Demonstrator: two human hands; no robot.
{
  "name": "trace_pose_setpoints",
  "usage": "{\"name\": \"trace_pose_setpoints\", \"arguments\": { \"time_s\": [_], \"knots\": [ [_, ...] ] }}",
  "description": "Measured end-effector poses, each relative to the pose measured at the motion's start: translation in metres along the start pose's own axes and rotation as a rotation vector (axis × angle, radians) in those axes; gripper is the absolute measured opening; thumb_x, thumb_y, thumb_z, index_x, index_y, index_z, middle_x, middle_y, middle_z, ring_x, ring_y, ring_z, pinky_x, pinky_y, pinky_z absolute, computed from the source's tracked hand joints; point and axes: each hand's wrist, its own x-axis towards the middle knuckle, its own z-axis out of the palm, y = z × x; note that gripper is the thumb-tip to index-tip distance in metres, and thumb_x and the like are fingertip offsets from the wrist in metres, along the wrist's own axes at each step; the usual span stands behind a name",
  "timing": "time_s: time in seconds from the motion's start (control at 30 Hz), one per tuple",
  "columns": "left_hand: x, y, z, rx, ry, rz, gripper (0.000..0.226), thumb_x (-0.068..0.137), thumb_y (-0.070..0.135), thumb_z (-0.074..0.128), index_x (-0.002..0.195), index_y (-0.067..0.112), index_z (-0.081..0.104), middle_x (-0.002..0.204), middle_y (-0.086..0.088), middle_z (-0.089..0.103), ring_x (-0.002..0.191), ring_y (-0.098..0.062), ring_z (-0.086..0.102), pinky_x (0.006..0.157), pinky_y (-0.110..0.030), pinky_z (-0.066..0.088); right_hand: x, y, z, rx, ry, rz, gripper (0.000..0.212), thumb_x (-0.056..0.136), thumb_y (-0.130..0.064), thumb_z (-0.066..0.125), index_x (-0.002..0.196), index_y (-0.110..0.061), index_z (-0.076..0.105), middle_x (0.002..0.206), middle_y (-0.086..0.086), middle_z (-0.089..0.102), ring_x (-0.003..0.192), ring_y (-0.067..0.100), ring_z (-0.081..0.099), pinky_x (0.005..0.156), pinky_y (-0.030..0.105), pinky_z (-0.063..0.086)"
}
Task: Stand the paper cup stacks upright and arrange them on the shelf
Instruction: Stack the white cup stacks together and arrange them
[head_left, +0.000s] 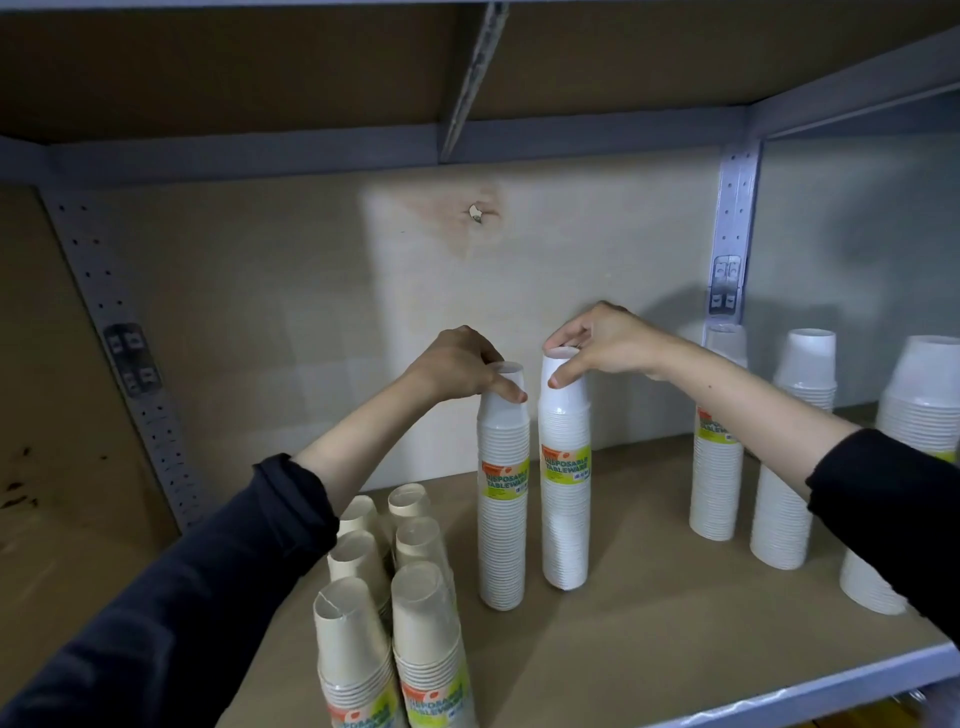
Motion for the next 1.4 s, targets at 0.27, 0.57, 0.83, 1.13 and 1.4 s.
{"name": "trace_pose_setpoints", "arguments": {
  "time_s": [0.27,0.57,0.83,1.13,1.4],
  "knots": [
    [0.002,0.004,0.003,-0.048,0.021,-0.009,0.048,0.068,0.026,0.081,0.108,0.002,0.070,0.109,-0.012,0.071,0.094,-0.020,0.063,0.089,-0.031,0.052,0.002,0.006,0.001,0.062,-0.109,-0.017,0.050,0.067,-0.007,0.079,0.115,-0.008,0.064,0.116,0.011,0.063,0.113,0.022,0.057,0.083,0.023,0.044],
    [0.007,0.000,0.008,-0.045,-0.006,-0.019,0.048,0.070,0.029,0.079,0.111,0.006,0.067,0.113,-0.009,0.068,0.092,-0.016,0.055,0.077,-0.025,0.044,0.006,0.018,0.004,0.127,-0.119,-0.039,0.050,0.069,-0.008,0.077,0.116,-0.011,0.063,0.124,0.010,0.061,0.105,0.011,0.052,0.090,0.020,0.038],
    [0.009,-0.010,0.009,-0.075,-0.018,-0.046,0.051,0.070,0.033,0.078,0.113,0.009,0.063,0.117,-0.006,0.064,0.096,-0.017,0.053,0.079,-0.024,0.041,0.002,0.036,0.019,0.398,-0.039,-0.027,0.049,0.071,0.001,0.074,0.118,-0.003,0.060,0.119,0.014,0.063,0.101,0.014,0.056,0.088,0.021,0.042],
    [0.011,-0.009,0.011,-0.101,-0.001,-0.028,0.050,0.070,0.030,0.079,0.111,0.006,0.065,0.115,-0.008,0.066,0.094,-0.016,0.053,0.077,-0.024,0.042,0.008,0.037,0.020,0.404,-0.022,-0.041,0.038,0.070,0.000,0.074,0.107,-0.006,0.066,0.098,0.007,0.067,0.085,0.011,0.062,0.070,0.014,0.050],
    [0.012,-0.012,0.012,-0.113,-0.011,-0.030,0.051,0.071,0.031,0.078,0.114,0.008,0.063,0.118,-0.006,0.064,0.095,-0.015,0.052,0.078,-0.023,0.040,0.006,0.040,0.021,0.441,-0.065,-0.060,0.036,0.074,0.003,0.069,0.106,-0.013,0.064,0.099,0.004,0.065,0.080,0.001,0.061,0.063,0.000,0.049]
  ]
}}
